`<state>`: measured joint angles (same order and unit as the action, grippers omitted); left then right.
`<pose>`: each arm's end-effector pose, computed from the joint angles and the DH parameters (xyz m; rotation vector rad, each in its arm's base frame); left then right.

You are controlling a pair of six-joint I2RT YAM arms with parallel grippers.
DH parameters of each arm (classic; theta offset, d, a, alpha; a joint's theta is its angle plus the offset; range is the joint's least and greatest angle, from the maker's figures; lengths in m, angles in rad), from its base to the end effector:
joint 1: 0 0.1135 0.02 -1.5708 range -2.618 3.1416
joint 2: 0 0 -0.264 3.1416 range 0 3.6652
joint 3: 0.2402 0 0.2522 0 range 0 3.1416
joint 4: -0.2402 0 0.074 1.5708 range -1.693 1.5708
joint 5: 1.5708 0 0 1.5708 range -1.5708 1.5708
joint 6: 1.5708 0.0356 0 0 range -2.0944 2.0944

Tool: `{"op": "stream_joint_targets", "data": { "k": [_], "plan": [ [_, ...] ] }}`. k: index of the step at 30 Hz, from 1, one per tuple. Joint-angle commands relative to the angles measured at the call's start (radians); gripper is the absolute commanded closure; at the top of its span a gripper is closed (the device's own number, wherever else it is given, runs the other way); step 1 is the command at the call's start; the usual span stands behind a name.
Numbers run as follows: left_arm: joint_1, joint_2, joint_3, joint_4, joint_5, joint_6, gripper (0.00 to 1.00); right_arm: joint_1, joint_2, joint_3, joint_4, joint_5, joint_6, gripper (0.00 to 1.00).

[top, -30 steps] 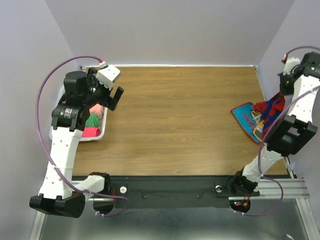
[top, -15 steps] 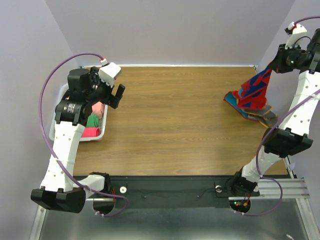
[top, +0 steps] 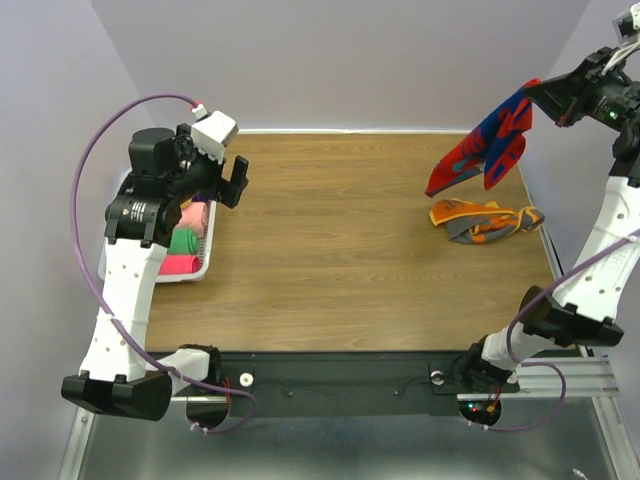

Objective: Roll the towels
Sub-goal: Move the towel to the center of the board

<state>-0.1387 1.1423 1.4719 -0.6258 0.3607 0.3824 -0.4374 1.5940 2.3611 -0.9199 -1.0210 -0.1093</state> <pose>0.2214 -0.0436 0.4584 0.7117 1.7084 -0.1669 0.2415 -0.0794 0.5765 -0.4678 1.6042 0.4634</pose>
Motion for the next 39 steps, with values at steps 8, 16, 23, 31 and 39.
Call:
{"op": "stream_joint_targets", "data": {
  "k": [8,16,23,31,39],
  "plan": [
    [-0.004,-0.003,0.088,0.06,0.125,-0.046,0.01,0.071,-0.257,-0.371,0.459,-0.47,0.423,0.99],
    [-0.004,0.019,0.068,0.047,0.182,-0.014,0.13,0.354,-0.237,-0.709,0.555,-0.288,0.522,1.0],
    [-0.004,0.042,0.077,0.074,0.192,-0.039,0.11,0.524,-0.129,-0.587,0.255,-0.079,0.217,0.99],
    [-0.004,0.063,0.119,0.072,0.192,-0.091,0.11,0.601,-0.12,-0.468,0.245,-0.146,0.214,0.99],
    [-0.006,0.065,0.068,0.008,0.262,-0.005,0.17,0.649,-0.278,-0.943,0.239,0.008,0.045,0.99]
  ]
}}
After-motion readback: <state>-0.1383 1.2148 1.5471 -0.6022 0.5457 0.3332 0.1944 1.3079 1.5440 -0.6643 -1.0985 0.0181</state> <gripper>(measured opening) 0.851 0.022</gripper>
